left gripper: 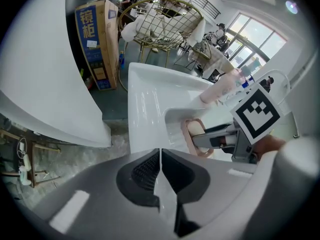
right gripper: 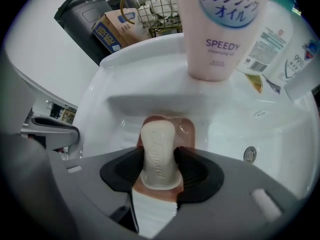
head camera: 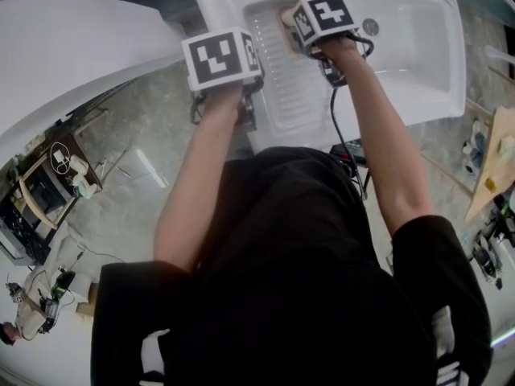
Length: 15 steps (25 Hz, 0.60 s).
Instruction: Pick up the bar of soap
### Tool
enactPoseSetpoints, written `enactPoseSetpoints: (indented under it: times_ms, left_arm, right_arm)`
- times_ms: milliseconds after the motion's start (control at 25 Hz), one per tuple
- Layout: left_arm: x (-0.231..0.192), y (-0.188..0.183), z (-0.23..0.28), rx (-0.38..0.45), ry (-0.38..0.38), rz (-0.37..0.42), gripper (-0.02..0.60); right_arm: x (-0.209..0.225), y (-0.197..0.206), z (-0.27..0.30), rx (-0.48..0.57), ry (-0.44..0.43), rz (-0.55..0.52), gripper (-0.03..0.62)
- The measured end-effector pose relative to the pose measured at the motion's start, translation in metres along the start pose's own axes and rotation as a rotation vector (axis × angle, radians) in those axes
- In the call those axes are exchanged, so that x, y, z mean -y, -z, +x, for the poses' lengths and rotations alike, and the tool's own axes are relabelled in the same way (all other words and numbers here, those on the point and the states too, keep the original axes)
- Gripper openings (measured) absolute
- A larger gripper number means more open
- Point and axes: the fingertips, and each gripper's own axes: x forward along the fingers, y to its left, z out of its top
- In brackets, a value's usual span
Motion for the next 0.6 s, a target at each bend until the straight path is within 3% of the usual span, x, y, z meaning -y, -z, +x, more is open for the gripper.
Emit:
enactPoseSetpoints:
  times_ms: [200,240,400,600]
  left_arm:
    - [-0.001,0.001,-0.001,0.004,-0.001,-0.005,0.009]
    - [-0.001,0.001,0.0,0.005,-0.001,-0.005,0.009]
    - [-0.001,0.0,0.0,0.006,0.003,-0.004,0.009]
    - [-0.001,-0.001,0.0,0.007,0.002,-0.005,0.009]
  right_arm:
    - [0.006,-0.007,-0.014,0.078,-0.006,0.047,0.213]
    - [0.008,-0.009,-0.018,0.091,-0.007,0.055,0.181]
    - [0.009,-0.01,-0.018,0.068,0.014,-0.003,0.181]
    - [0.005,-0.011,-0.016,0.042,-0.024,0.004,0.178]
